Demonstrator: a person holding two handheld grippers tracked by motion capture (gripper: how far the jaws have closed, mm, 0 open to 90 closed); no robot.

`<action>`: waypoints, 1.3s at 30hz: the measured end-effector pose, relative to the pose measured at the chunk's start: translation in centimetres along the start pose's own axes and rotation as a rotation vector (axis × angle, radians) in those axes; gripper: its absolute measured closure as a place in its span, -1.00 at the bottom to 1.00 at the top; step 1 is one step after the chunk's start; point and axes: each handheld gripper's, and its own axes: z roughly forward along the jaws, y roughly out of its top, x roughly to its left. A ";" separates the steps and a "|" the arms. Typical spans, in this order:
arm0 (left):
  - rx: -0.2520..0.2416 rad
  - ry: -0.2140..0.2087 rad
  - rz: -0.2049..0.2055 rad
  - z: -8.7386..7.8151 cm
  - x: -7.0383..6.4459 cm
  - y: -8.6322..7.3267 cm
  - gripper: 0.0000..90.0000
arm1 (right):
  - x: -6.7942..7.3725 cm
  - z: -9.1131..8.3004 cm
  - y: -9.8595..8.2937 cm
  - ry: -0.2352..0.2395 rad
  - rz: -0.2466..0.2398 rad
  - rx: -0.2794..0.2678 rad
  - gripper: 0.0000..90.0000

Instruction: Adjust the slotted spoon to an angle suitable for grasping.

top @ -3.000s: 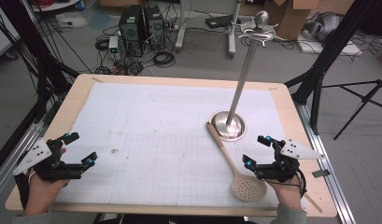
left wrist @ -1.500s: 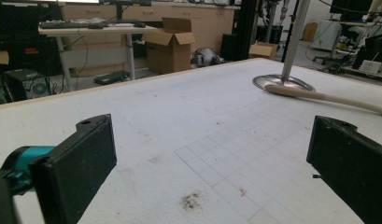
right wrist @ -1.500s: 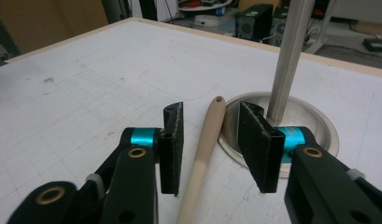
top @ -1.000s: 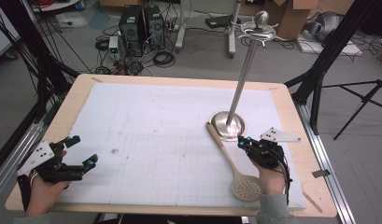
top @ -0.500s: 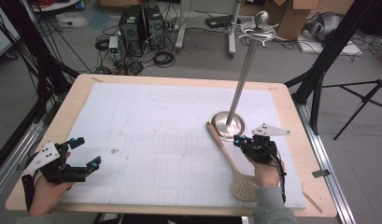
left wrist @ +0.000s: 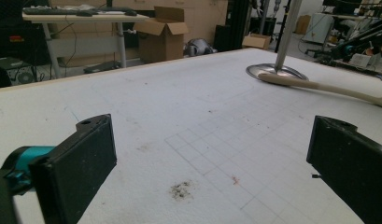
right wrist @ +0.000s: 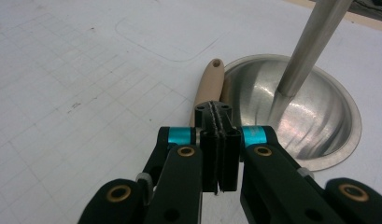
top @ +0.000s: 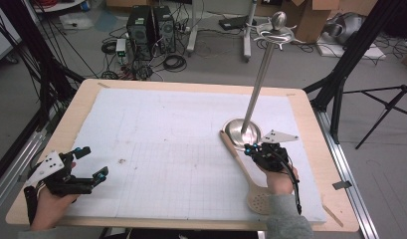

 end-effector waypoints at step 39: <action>0.027 -0.014 -0.011 0.4 0.1 -0.5 -0.96 | -0.4 3.1 -0.1 0.010 -0.020 0.199 1.00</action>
